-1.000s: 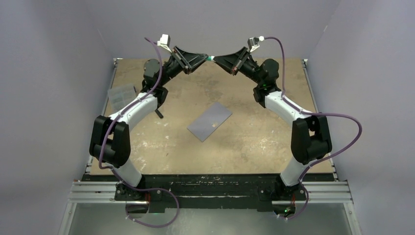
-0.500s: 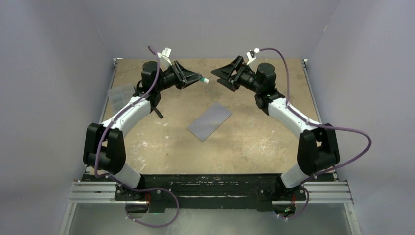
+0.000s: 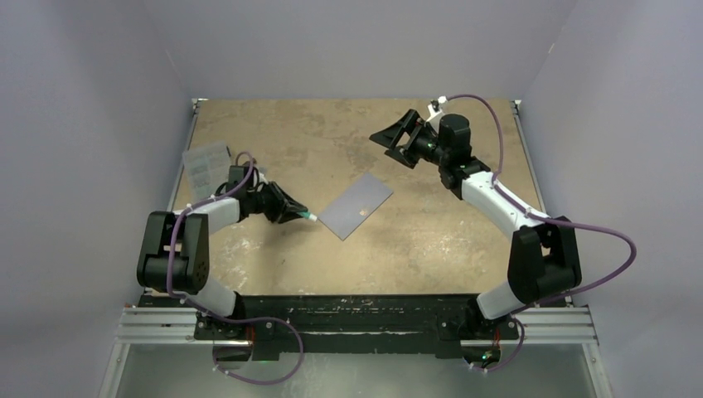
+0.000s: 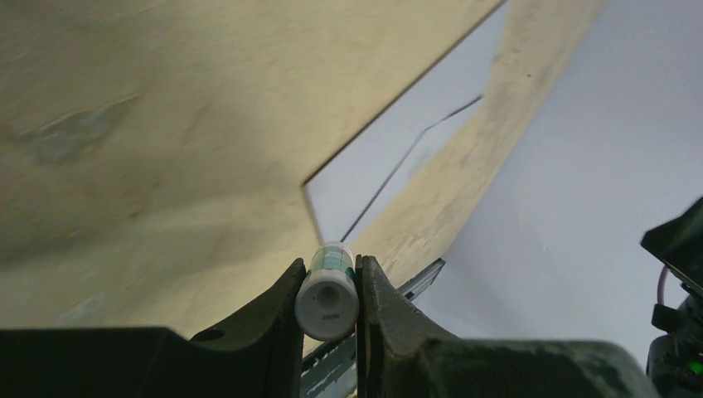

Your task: Place the letter into the envelope and seal it

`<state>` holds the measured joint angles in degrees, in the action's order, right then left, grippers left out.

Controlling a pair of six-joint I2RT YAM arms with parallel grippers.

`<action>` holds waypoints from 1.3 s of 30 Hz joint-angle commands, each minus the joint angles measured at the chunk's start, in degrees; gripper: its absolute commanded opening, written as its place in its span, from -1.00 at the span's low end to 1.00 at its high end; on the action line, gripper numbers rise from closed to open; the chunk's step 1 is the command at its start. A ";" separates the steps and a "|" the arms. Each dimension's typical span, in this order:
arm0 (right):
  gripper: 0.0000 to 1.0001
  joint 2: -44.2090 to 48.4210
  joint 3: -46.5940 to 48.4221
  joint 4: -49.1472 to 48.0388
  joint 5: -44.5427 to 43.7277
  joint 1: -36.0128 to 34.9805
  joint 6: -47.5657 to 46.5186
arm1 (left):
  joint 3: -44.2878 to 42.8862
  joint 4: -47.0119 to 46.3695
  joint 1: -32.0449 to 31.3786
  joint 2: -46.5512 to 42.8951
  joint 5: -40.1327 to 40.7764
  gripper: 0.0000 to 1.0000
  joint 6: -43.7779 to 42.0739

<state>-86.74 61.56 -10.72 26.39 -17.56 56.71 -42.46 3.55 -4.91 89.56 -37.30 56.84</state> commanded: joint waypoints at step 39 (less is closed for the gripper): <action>0.68 -6.91 3.48 -4.21 7.97 1.13 0.07 | 14.87 -13.81 15.10 -2.91 8.85 -0.09 17.60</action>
<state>-93.62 62.81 -12.27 32.69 -16.69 56.53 -25.30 -12.67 9.76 87.20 -31.14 77.01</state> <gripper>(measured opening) 0.841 0.438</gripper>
